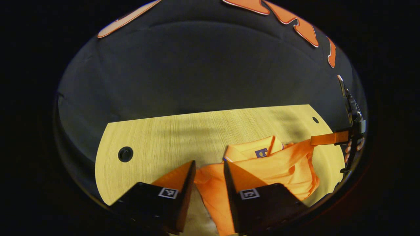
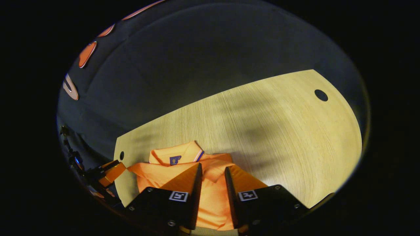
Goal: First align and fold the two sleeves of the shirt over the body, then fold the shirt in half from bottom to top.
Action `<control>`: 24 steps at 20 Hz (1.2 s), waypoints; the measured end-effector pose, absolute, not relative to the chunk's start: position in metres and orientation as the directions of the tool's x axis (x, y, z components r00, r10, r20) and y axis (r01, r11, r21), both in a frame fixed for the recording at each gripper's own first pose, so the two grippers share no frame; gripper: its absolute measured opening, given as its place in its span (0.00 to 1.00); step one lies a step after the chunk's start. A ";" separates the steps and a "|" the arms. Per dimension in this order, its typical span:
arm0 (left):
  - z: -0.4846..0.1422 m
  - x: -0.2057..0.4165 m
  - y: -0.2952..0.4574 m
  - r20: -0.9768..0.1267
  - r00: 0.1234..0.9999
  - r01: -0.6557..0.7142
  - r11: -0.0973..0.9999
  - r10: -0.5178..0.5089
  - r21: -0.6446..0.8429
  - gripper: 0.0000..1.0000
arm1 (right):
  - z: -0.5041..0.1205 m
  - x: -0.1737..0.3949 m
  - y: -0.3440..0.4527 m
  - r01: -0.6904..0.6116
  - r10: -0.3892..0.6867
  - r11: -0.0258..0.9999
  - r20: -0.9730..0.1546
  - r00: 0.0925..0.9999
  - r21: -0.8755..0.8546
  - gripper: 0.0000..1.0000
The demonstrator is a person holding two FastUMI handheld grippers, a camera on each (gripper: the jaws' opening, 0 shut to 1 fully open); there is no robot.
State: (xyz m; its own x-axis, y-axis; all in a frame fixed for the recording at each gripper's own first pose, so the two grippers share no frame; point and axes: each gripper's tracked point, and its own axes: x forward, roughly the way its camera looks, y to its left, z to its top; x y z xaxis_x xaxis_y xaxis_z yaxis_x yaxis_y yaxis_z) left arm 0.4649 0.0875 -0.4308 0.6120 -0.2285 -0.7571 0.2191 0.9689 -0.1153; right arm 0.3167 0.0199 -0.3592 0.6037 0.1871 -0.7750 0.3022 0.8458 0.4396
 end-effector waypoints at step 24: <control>-0.167 0.242 0.074 -0.306 0.948 0.077 0.995 -0.094 -0.068 0.98 | -0.110 0.131 -0.018 0.097 -0.065 0.989 -0.267 0.962 0.111 0.96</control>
State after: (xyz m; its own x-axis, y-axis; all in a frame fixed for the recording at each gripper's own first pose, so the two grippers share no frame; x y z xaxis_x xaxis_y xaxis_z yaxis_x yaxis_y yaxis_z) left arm 0.2419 0.0744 -0.1666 0.9475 -0.0942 -0.3055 0.0769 0.9947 -0.0681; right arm 0.1306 -0.0184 -0.1095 0.9616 -0.0647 -0.2666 0.0973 0.9891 0.1108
